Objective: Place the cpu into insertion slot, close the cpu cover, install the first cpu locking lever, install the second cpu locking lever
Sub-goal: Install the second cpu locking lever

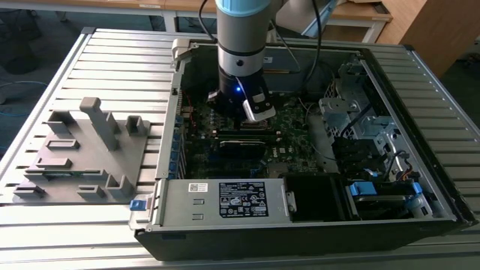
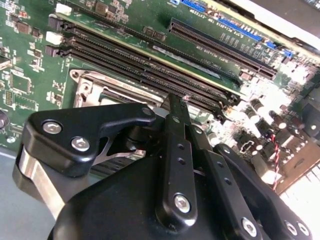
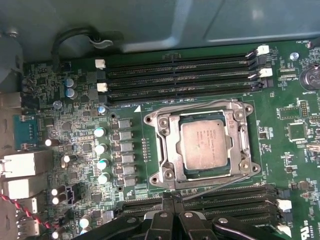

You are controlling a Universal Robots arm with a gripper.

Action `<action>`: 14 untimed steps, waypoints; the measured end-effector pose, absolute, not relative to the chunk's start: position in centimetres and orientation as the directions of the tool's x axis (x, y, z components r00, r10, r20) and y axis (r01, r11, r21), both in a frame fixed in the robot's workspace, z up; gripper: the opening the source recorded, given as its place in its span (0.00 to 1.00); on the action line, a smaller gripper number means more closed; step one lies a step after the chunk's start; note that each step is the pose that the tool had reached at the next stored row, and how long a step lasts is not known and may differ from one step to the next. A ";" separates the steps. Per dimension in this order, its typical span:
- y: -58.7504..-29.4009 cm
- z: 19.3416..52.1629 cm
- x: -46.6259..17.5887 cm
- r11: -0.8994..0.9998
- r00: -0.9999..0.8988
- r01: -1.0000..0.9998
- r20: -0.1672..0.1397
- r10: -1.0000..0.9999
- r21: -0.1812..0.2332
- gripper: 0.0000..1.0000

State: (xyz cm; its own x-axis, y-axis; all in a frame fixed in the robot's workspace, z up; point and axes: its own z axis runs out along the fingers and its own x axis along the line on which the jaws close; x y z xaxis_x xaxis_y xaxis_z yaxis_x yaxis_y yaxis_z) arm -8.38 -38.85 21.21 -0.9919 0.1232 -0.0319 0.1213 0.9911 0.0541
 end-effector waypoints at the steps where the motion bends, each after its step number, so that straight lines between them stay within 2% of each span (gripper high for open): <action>1: -38.8 21.1 -8.4 0.991 -0.992 0.121 -0.032 0.123 0.054 0.10; 14: -38.8 20.5 -8.5 0.991 -0.992 0.121 -0.031 0.123 0.058 0.10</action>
